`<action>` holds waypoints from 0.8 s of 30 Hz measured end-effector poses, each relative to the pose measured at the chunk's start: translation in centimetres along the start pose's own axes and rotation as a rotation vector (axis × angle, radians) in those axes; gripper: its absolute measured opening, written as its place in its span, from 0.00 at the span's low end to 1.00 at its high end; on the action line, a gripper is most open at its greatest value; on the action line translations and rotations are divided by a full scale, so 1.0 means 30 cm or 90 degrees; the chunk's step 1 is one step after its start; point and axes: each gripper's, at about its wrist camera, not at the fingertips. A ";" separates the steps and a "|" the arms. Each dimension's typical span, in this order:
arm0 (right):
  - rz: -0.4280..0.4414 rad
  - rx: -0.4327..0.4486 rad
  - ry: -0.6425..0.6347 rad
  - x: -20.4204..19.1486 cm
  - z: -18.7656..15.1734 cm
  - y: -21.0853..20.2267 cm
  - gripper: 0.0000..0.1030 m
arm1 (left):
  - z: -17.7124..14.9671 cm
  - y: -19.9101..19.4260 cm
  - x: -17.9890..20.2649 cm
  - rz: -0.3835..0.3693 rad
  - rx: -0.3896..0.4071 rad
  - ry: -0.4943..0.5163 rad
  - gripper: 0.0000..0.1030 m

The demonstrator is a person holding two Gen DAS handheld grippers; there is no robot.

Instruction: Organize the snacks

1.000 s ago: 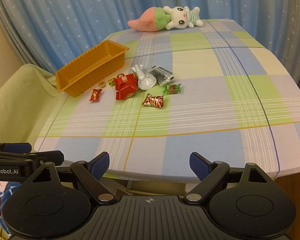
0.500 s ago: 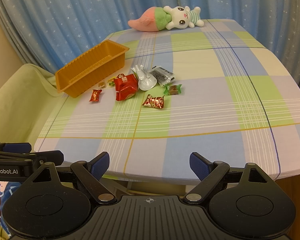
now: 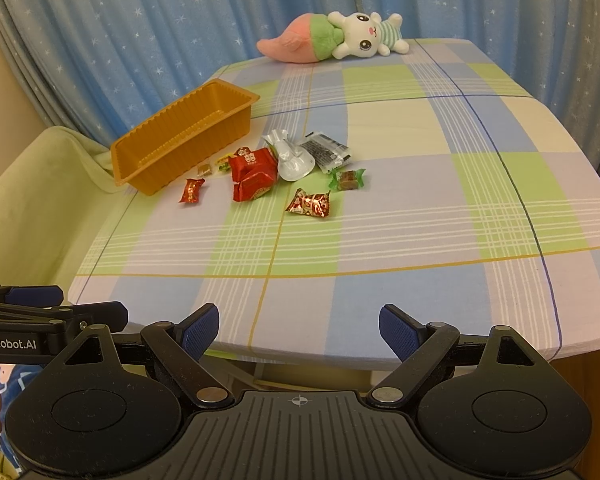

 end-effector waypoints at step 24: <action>-0.001 -0.004 0.005 -0.011 0.039 0.061 0.84 | 0.007 0.021 -0.026 0.002 0.002 -0.006 1.00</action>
Point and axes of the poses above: each gripper's, at about its wrist camera, not at the fingertips, and y roughly the way its jaws point, x to its right, z to its top, and after that the axes turned 10 degrees about -x, right-handed
